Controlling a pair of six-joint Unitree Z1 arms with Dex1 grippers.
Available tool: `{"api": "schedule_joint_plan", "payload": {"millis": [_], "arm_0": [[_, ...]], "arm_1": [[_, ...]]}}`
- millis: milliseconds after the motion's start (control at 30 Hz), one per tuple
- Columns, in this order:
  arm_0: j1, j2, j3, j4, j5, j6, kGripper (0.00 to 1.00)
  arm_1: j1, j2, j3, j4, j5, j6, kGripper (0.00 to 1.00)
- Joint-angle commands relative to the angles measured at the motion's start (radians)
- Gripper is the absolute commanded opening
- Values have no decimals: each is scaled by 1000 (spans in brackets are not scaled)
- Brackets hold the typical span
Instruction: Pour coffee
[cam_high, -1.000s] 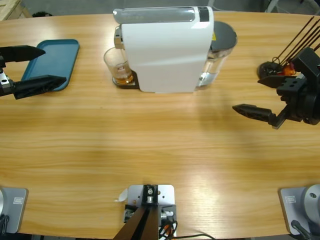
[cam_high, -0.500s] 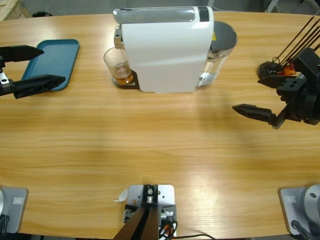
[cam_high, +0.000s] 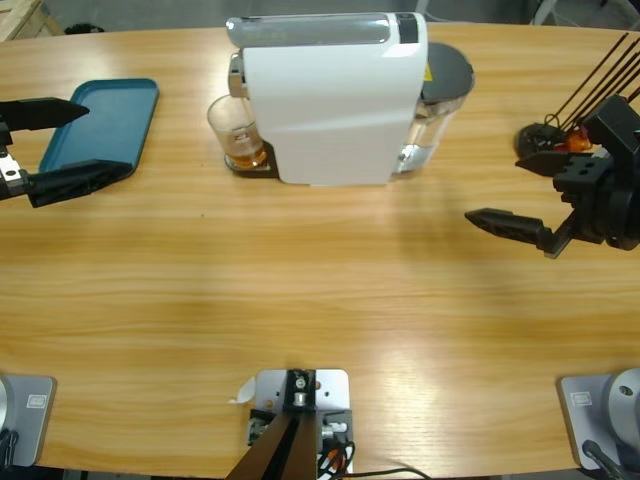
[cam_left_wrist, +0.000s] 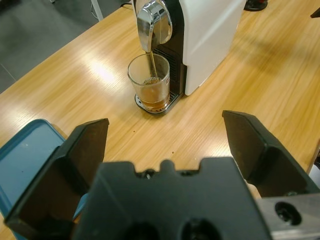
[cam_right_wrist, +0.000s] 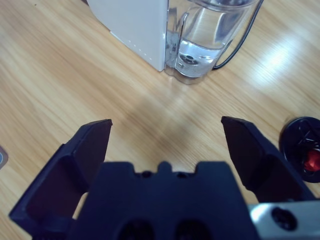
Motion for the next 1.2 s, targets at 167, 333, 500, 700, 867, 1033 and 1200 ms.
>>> {"api": "schedule_joint_plan", "payload": {"millis": [167,333,500,700,867,1033,1200], "arm_0": [[-14,34,45,-26,39,-101,1000],[-14,74,23,-62,5,-114,1000],[-17,78,19,-56,19,-175,1000],[-19,107,17,-67,74,-170,1000],[-20,145,6,-77,126,-123,968],[-17,147,-7,-68,222,-122,991],[-15,128,3,-57,150,-31,992]], "arm_1": [[11,10,34,-8,3,-3,1000],[11,12,33,-9,5,-3,1000],[11,18,33,-10,5,-3,1000],[11,30,31,-11,6,-3,1000],[11,47,28,-14,6,-3,1000],[11,56,27,-16,6,-3,1000],[11,60,26,-17,6,-3,1000]]}}
